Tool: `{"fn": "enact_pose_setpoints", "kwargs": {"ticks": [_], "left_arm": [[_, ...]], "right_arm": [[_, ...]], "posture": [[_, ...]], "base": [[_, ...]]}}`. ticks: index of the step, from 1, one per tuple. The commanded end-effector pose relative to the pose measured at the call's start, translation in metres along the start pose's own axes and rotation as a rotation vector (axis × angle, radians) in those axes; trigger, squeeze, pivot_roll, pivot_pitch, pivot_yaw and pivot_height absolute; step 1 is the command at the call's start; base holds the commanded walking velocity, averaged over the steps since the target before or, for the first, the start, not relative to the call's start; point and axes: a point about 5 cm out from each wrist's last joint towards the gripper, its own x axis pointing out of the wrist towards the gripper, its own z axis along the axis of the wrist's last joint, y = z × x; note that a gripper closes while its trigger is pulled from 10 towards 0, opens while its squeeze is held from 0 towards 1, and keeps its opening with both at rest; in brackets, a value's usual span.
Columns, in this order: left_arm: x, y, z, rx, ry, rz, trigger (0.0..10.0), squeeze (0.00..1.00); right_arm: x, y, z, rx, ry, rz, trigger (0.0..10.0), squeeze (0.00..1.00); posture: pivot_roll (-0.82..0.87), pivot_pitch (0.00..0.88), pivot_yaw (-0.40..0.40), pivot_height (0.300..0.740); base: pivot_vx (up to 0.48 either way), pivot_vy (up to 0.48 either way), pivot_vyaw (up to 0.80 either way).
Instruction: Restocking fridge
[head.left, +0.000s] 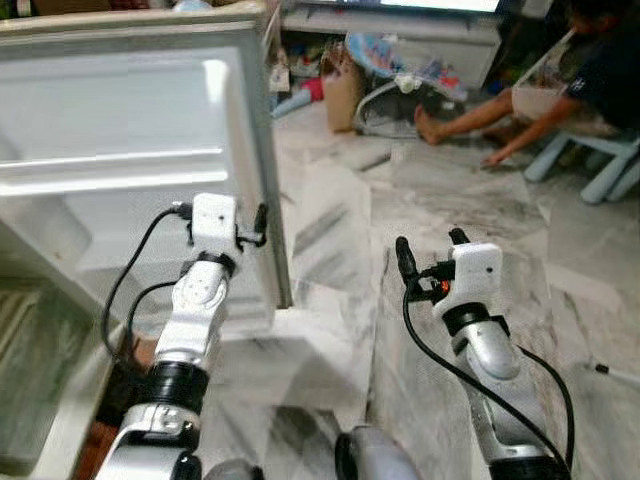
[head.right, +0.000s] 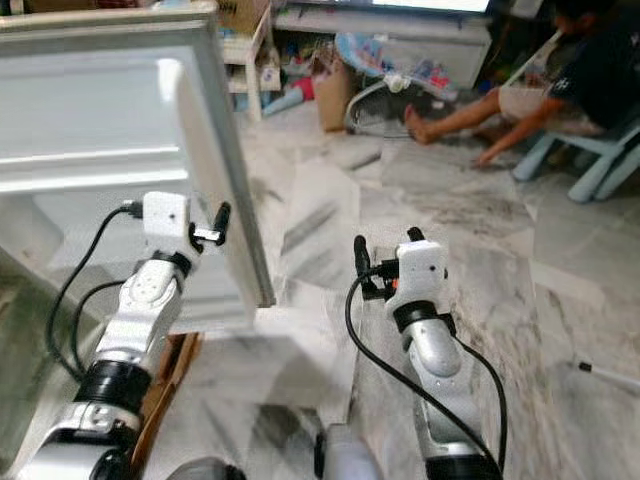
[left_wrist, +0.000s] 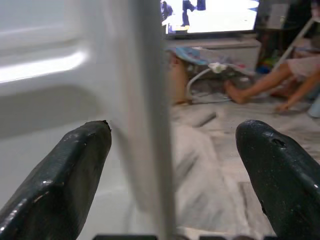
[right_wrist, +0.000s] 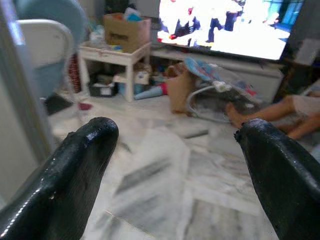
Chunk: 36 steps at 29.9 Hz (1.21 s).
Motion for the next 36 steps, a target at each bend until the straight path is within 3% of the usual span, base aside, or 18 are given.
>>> {"fn": "enact_pose_setpoints", "kwargs": {"ticks": [1, 8, 13, 15, 17, 18, 22, 24, 30, 33, 36], "left_arm": [[-0.008, 0.014, -0.001, 0.039, 0.000, 0.030, 10.0, 0.00], [-0.041, 0.021, -0.018, 0.035, 0.062, 0.045, 10.0, 0.00], [-0.051, 0.020, -0.010, 0.064, 0.026, 0.035, 10.0, 0.00], [-0.057, 0.031, -0.005, 0.160, -0.069, 0.021, 10.0, 0.00], [-0.057, 0.035, -0.006, 0.176, -0.068, 0.012, 10.0, 0.00], [-0.057, 0.045, -0.007, 0.227, -0.080, 0.011, 10.0, 0.00], [-0.064, 0.066, -0.008, 0.233, -0.033, 0.026, 10.0, 0.00], [-0.070, 0.068, -0.010, 0.223, -0.016, 0.019, 10.0, 0.00], [-0.085, 0.051, -0.027, 0.154, 0.031, -0.020, 10.0, 0.00], [-0.082, 0.041, -0.022, 0.138, 0.001, 0.024, 10.0, 0.00], [-0.078, 0.033, -0.016, 0.116, -0.021, 0.038, 10.0, 0.00]], "right_arm": [[0.001, 0.003, 0.003, 0.005, -0.010, -0.001, 10.0, 0.00], [0.001, 0.005, 0.001, 0.004, -0.006, 0.005, 10.0, 0.00], [0.003, 0.004, 0.003, -0.025, -0.008, -0.009, 10.0, 0.00], [0.003, 0.001, 0.001, 0.003, 0.008, -0.057, 10.0, 0.00], [0.003, 0.000, 0.001, 0.004, 0.009, -0.061, 10.0, 0.00], [0.001, -0.001, 0.000, 0.003, 0.010, -0.066, 10.0, 0.00], [-0.009, -0.018, -0.008, -0.044, 0.058, -0.143, 10.0, 0.00], [-0.012, -0.024, -0.010, -0.063, 0.070, -0.165, 10.0, 0.00], [-0.021, -0.033, -0.014, -0.096, 0.074, -0.218, 10.0, 0.00], [-0.023, -0.032, -0.013, -0.092, 0.091, -0.206, 10.0, 0.00], [-0.019, -0.028, -0.007, -0.030, 0.048, -0.189, 10.0, 0.00]], "posture": [[-0.08, 0.068, -0.001, 0.740], [-0.04, 0.079, 0.011, 0.740], [-0.02, 0.080, 0.020, 0.740], [-0.04, 0.080, 0.029, 0.740], [-0.05, 0.079, 0.030, 0.740], [-0.05, 0.079, 0.030, 0.740], [-0.08, 0.068, 0.018, 0.740], [-0.09, 0.062, 0.015, 0.740], [-0.09, 0.048, 0.003, 0.740], [-0.09, 0.046, 0.005, 0.740], [-0.09, 0.046, 0.005, 0.740]], "base": [[0.000, 0.000, 0.00], [0.000, 0.000, 0.00], [0.000, 0.000, 0.00], [0.000, 0.000, 0.00], [0.000, 0.000, 0.00], [0.000, 0.000, 0.00], [0.000, 0.000, 0.00], [0.000, 0.000, 0.00], [0.000, 0.000, 0.00], [0.000, 0.000, 0.00], [0.000, 0.000, 0.00]]}}
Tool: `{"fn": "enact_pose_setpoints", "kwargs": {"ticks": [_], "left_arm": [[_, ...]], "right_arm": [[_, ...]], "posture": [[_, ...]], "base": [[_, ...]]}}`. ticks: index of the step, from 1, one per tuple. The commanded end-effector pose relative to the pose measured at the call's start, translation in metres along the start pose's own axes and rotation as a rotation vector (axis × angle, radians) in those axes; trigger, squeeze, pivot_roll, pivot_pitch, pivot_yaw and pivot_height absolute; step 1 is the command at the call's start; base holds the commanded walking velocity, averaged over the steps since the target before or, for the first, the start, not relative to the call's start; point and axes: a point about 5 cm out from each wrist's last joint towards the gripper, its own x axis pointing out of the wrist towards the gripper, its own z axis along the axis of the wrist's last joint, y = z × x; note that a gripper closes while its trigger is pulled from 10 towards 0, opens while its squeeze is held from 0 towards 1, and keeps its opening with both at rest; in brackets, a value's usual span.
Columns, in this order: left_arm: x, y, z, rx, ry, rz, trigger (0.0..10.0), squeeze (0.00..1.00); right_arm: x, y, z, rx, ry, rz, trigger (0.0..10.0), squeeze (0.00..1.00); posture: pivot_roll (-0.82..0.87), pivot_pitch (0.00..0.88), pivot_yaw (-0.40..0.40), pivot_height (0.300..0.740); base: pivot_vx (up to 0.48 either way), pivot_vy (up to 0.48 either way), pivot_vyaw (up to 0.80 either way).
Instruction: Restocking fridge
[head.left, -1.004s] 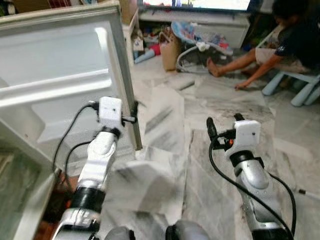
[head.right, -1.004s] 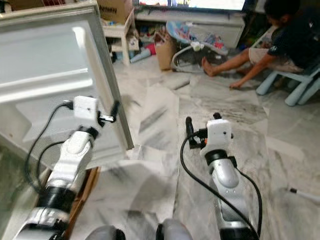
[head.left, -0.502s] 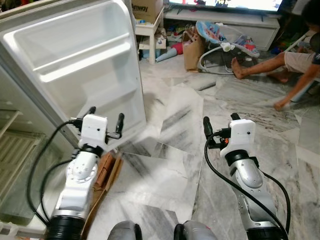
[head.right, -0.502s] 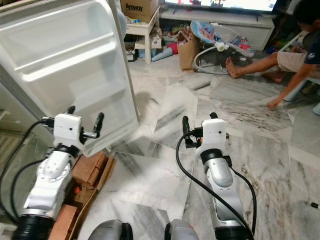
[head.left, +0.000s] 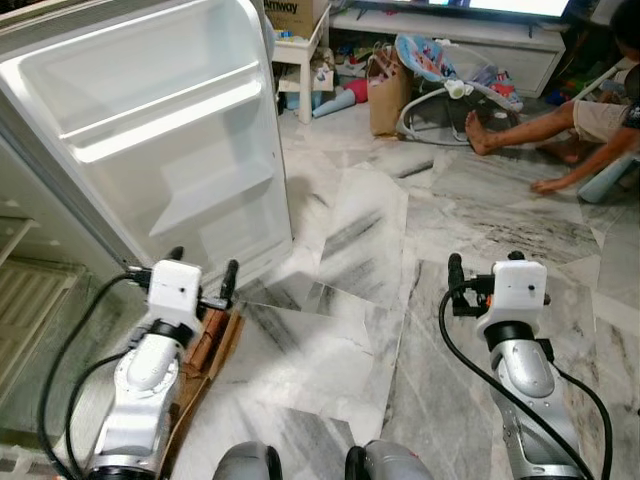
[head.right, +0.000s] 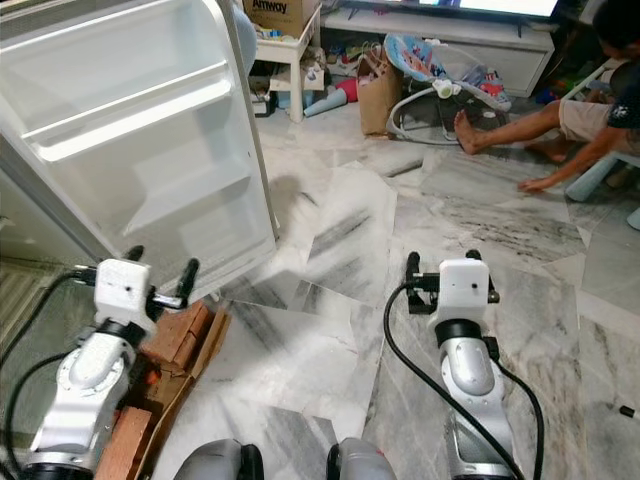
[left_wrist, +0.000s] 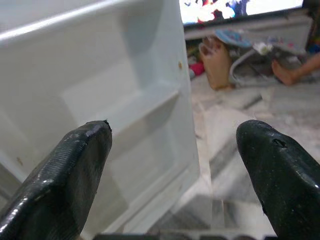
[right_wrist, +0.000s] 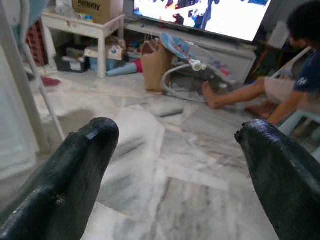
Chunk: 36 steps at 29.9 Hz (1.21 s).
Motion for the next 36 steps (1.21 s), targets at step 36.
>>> {"fn": "enact_pose_setpoints", "kwargs": {"ticks": [36], "left_arm": [[0.015, -0.010, 0.010, -0.066, -0.012, -0.077, 10.0, 0.00]], "right_arm": [[0.008, 0.011, 0.015, 0.052, -0.052, 0.035, 10.0, 0.00]], "posture": [[-0.11, 0.049, 0.010, 0.740]], "base": [[0.000, 0.000, -0.73]]}}
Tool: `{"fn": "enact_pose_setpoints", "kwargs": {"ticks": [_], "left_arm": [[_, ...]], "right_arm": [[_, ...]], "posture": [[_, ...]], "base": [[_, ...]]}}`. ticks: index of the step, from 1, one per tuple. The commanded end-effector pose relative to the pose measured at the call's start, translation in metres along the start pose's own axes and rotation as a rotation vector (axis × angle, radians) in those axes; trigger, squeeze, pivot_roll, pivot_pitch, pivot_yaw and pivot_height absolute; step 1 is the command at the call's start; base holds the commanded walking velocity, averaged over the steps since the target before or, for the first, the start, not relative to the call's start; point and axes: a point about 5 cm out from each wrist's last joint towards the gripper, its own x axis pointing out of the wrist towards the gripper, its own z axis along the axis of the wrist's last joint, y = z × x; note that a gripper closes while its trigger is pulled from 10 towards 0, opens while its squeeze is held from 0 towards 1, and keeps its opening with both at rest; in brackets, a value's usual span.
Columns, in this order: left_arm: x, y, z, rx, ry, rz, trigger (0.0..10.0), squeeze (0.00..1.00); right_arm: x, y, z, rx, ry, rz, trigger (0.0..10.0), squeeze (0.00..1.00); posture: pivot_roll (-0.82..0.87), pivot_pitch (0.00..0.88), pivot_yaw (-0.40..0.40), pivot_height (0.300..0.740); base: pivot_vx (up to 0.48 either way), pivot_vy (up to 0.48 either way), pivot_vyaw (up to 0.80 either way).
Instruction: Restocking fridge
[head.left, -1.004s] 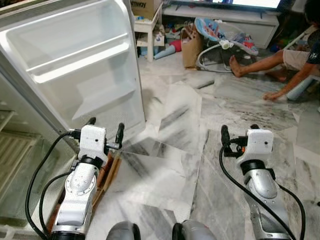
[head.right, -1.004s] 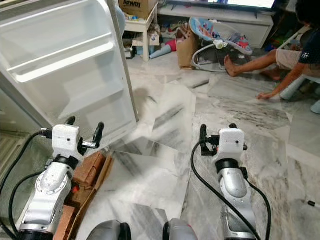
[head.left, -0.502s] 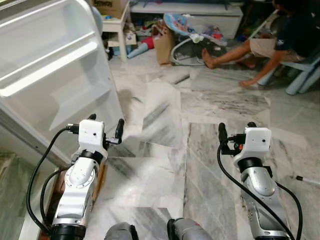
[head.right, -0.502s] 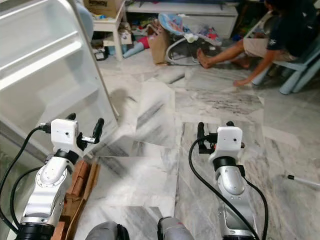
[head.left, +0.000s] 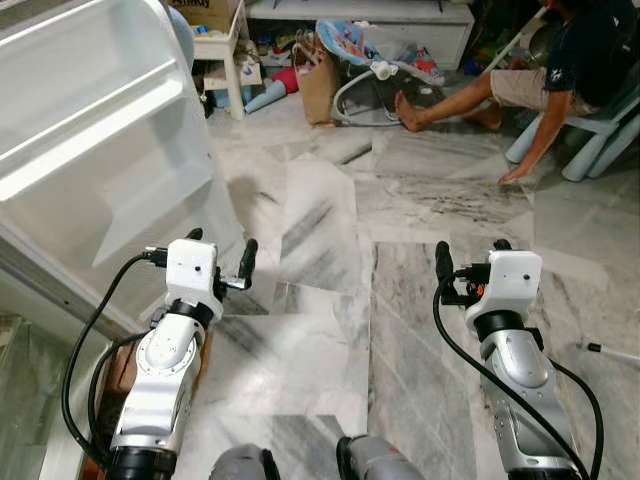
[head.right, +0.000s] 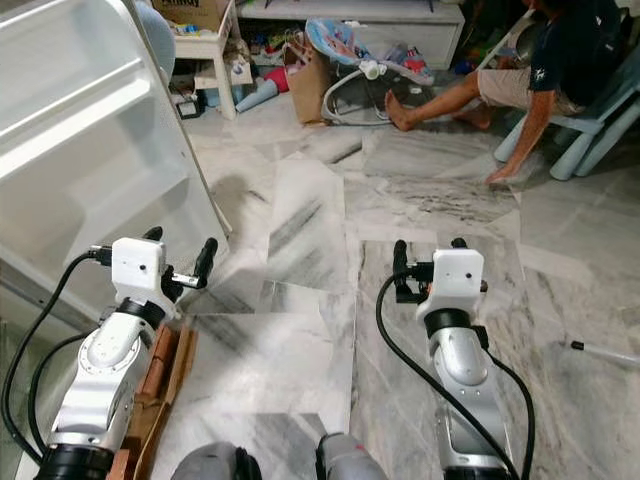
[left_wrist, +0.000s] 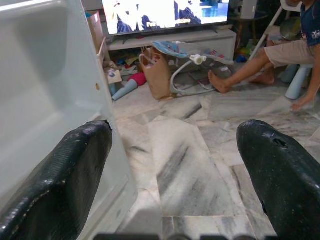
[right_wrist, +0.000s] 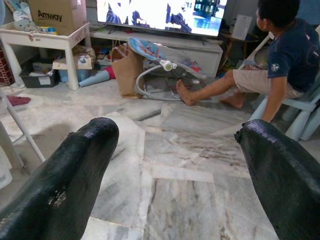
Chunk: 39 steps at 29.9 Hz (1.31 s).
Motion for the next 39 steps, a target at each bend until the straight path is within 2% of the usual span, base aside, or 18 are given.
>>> {"fn": "enact_pose_setpoints", "kwargs": {"ticks": [1, 16, 21, 39], "left_arm": [[0.0010, -0.0008, 0.0003, -0.003, -0.002, -0.012, 10.0, 0.00], [-0.0008, -0.0063, -0.0040, -0.007, 0.011, -0.038, 10.0, 0.00], [0.0011, -0.0056, -0.0037, -0.005, 0.010, -0.036, 10.0, 0.00], [0.0011, -0.0012, -0.0074, -0.007, 0.021, 0.012, 10.0, 0.00]], "right_arm": [[0.0003, -0.0008, 0.0002, 0.002, 0.003, -0.006, 10.0, 0.00], [0.0016, 0.0014, -0.0006, 0.008, 0.003, -0.003, 10.0, 0.00], [0.0026, 0.0016, -0.0003, 0.007, 0.000, -0.003, 10.0, 0.00], [0.0037, 0.0015, -0.0003, 0.009, -0.003, -0.004, 10.0, 0.00]], "posture": [[-0.11, 0.049, 0.010, 0.740], [-0.11, 0.044, 0.017, 0.740], [-0.11, 0.041, 0.017, 0.740], [-0.11, 0.035, 0.016, 0.740]], "base": [[0.000, 0.000, -0.80], [0.000, -0.017, -0.80], [0.000, -0.274, -0.80], [0.000, 0.000, -0.80]]}}
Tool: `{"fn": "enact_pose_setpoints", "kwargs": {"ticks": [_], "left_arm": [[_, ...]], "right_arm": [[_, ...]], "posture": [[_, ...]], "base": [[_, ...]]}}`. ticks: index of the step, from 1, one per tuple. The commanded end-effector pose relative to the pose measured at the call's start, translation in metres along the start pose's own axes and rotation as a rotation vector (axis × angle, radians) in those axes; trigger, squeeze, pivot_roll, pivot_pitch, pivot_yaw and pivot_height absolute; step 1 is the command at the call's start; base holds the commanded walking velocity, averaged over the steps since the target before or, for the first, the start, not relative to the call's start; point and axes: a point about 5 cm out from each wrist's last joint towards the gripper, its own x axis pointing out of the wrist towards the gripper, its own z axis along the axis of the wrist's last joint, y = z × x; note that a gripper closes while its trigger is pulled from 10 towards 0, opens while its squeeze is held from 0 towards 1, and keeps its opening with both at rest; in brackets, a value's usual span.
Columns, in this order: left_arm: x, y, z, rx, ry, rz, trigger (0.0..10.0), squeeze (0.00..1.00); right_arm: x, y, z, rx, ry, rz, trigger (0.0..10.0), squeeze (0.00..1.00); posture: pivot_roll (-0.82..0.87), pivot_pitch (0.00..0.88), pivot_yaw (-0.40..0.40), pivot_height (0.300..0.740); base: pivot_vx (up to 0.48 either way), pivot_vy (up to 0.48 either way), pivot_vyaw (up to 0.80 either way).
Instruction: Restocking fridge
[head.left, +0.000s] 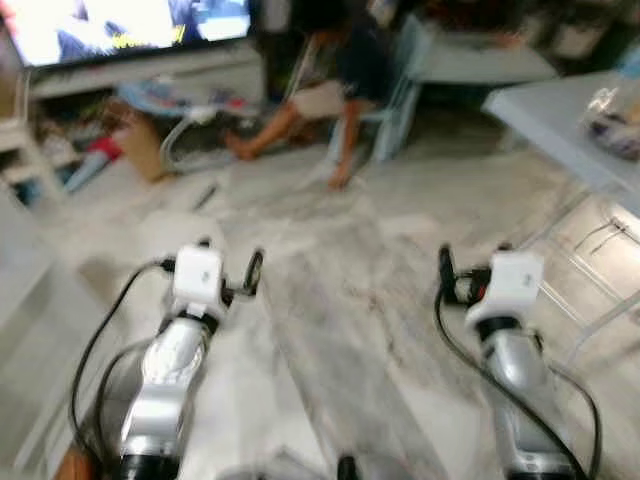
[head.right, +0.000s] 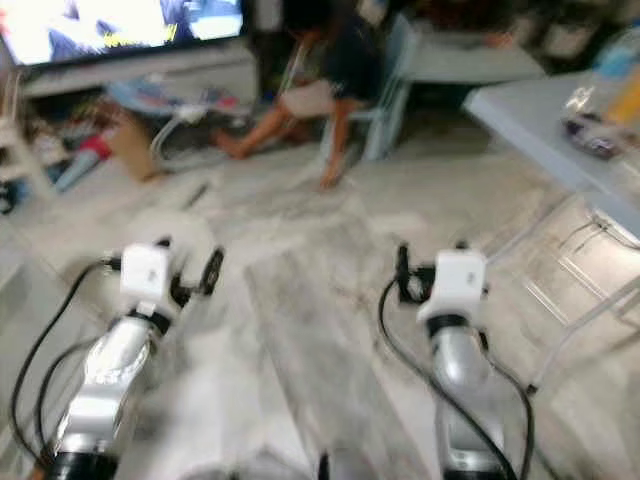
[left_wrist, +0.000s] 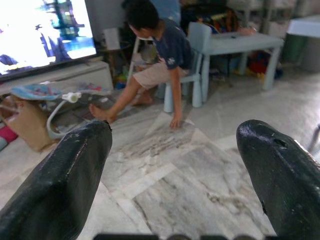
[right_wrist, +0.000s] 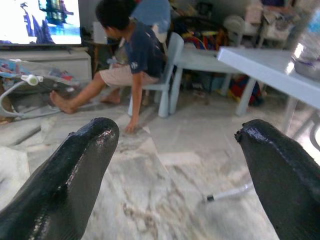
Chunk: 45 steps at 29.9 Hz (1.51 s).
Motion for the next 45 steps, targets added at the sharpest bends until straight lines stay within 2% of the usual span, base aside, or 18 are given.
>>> {"fn": "enact_pose_setpoints", "kwargs": {"ticks": [1, 29, 30, 31, 32, 34, 41, 45], "left_arm": [[0.001, -0.002, 0.001, -0.002, -0.003, -0.002, 10.0, 0.00], [0.001, -0.002, 0.000, -0.003, -0.004, 0.001, 10.0, 0.00], [-0.009, 0.011, -0.014, 0.017, 0.058, 0.023, 10.0, 0.00], [-0.009, 0.011, -0.014, 0.017, 0.058, 0.023, 10.0, 0.00], [-0.018, 0.019, -0.024, 0.025, 0.099, 0.040, 10.0, 0.00], [-0.024, 0.025, -0.031, 0.031, 0.116, 0.080, 10.0, 0.00], [-0.018, 0.019, -0.023, 0.005, 0.054, 0.167, 10.0, 0.00], [-0.018, 0.010, -0.022, 0.003, 0.047, 0.123, 10.0, 0.00]], "right_arm": [[0.000, -0.004, 0.003, -0.008, -0.012, -0.014, 10.0, 0.00], [0.000, -0.004, 0.003, -0.007, -0.012, -0.014, 10.0, 0.00], [-0.011, 0.001, -0.009, -0.028, 0.007, 0.039, 10.0, 0.00], [-0.011, 0.001, -0.009, -0.028, 0.007, 0.039, 10.0, 0.00], [-0.020, 0.006, -0.017, -0.042, 0.018, 0.079, 10.0, 0.00], [-0.030, 0.008, -0.023, -0.051, 0.022, 0.102, 10.0, 0.00], [-0.023, 0.002, -0.014, -0.034, -0.011, 0.037, 10.0, 0.00], [-0.021, 0.008, -0.011, -0.027, -0.026, 0.070, 10.0, 0.00]], "posture": [[-0.11, 0.035, 0.016, 0.740], [-0.11, 0.034, 0.020, 0.740], [-0.08, 0.000, 0.030, 0.740], [-0.08, 0.000, 0.030, 0.740], [-0.09, 0.000, 0.038, 0.740], [-0.10, 0.000, 0.047, 0.740], [-0.10, 0.000, 0.053, 0.740], [-0.09, 0.000, 0.050, 0.740]], "base": [[0.000, 0.000, -0.80], [0.000, 0.000, -0.80], [0.000, 0.000, 0.00], [0.000, 0.000, 0.00], [0.000, 0.000, 0.00], [0.000, 0.000, 0.00], [0.159, 0.000, 0.00], [0.430, 0.000, 0.00]]}}
